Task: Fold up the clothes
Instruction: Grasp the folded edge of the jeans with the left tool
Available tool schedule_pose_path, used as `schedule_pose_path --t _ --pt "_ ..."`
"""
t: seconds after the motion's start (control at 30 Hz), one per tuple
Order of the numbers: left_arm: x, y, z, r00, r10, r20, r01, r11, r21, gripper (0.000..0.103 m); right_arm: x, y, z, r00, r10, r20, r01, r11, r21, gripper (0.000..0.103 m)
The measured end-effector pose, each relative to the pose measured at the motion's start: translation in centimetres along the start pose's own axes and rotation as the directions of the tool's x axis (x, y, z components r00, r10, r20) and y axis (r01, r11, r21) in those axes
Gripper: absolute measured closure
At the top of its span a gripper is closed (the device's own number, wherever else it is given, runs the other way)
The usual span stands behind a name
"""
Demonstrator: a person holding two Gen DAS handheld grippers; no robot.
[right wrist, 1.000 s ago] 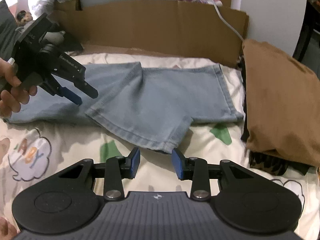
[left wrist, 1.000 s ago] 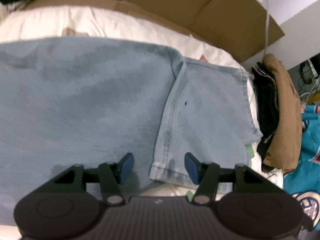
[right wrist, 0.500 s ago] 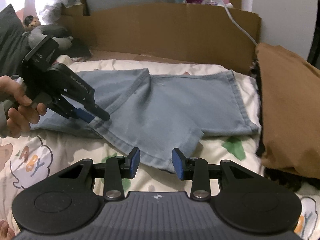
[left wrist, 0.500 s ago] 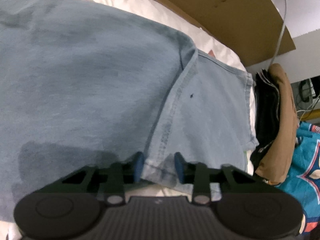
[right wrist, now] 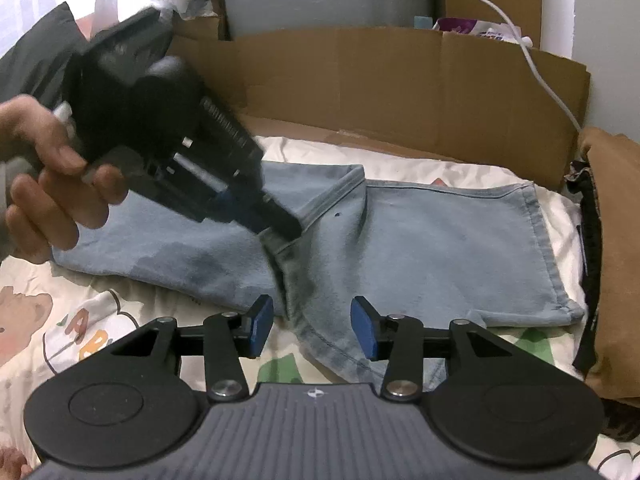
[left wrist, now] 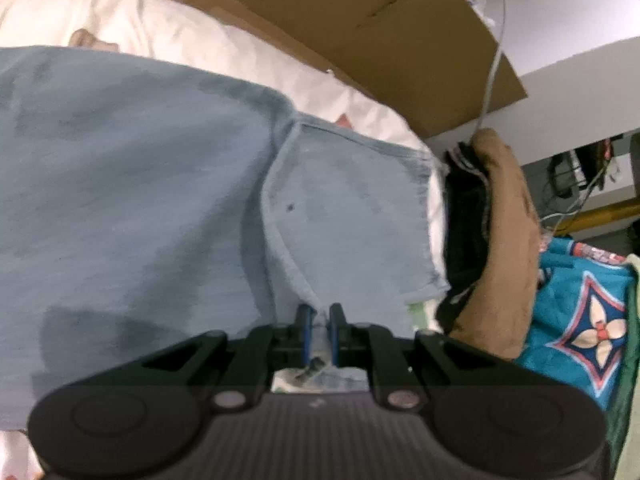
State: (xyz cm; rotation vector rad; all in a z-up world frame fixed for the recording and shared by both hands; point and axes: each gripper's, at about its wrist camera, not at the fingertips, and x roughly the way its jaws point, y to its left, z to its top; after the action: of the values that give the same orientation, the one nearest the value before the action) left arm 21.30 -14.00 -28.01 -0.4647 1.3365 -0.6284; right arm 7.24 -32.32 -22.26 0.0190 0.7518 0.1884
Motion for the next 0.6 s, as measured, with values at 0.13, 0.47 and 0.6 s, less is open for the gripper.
schedule_pose_path --t 0.13,0.47,0.6 --pt "-0.1 -0.7 0.2 0.999 -0.033 0.004 0.033 0.999 -0.009 0.094 0.8 0.3 0.2 1.000 -0.022 0.003 0.022 1.000 -0.006 0.049" --pt "-0.5 -2.1 0.7 0.994 -0.112 0.019 0.113 0.993 -0.041 0.094 1.3 1.9 2.8 0.997 -0.070 0.037 0.070 0.998 0.000 0.049" --pt "-0.6 -2.0 0.9 0.991 -0.129 0.029 0.130 0.990 -0.052 0.094 1.4 2.6 3.9 0.995 -0.089 0.054 0.089 0.996 -0.004 0.049"
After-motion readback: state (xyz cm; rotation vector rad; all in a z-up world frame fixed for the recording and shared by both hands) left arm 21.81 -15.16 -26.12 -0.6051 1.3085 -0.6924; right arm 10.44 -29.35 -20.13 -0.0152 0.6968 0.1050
